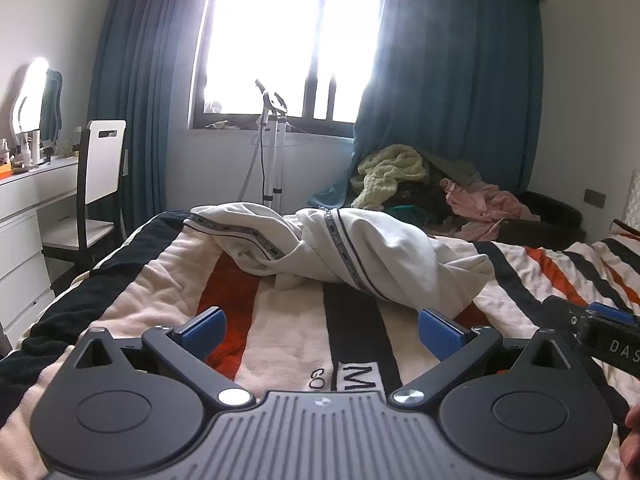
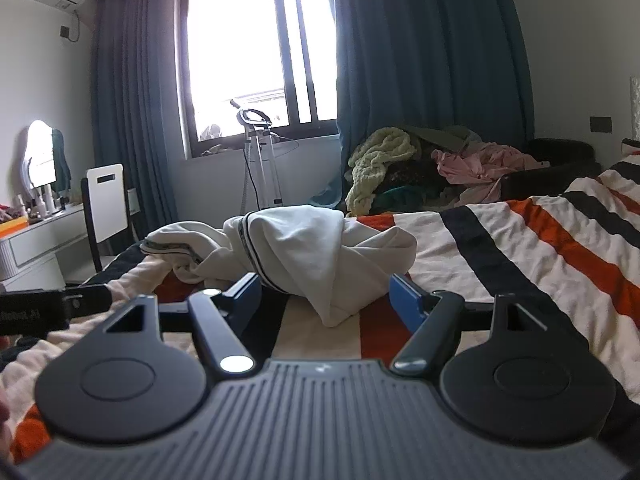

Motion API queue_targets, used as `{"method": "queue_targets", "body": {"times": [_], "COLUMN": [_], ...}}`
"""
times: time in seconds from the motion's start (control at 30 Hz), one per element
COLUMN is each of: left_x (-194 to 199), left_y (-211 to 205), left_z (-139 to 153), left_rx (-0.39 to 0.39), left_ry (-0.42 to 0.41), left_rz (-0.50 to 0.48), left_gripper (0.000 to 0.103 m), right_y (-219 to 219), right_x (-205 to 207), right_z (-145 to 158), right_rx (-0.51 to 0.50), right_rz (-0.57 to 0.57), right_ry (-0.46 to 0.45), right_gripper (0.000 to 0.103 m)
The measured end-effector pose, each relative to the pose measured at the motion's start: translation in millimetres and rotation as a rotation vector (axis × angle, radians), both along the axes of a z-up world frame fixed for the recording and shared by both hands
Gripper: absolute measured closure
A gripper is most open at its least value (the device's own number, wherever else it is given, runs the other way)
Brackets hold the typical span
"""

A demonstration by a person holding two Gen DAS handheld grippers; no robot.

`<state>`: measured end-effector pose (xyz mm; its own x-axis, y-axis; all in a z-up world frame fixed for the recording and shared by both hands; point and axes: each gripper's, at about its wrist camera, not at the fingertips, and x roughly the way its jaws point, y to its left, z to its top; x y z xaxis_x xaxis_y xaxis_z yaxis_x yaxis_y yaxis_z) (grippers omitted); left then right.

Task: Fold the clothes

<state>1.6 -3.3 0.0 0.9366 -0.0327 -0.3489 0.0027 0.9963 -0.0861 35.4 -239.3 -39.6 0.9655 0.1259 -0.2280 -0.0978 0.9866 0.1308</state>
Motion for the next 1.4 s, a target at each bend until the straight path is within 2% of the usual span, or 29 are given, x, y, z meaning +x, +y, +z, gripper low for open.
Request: {"method": "queue_targets", "body": {"times": [0.4, 0.73, 1.4], "left_x": [3, 5, 13], "left_y": [0, -4, -3], "left_z": [-6, -7, -15], "left_rx": [0.013, 0.026, -0.005], "left_ry": [0.01, 0.023, 0.082], "left_rz": [-0.001, 0.006, 0.02], "left_gripper": [0.0, 0.0, 0.0], "right_y": [-5, -1, -2], "right_x": [-1, -2, 0], "right_z": [1, 1, 0], "right_rx": [0.063, 0.052, 0.042], "right_rz": [-0.001, -0.003, -0.02], "right_ry": [-0.001, -0.003, 0.001], "right_gripper": [0.03, 0.03, 0.03]}}
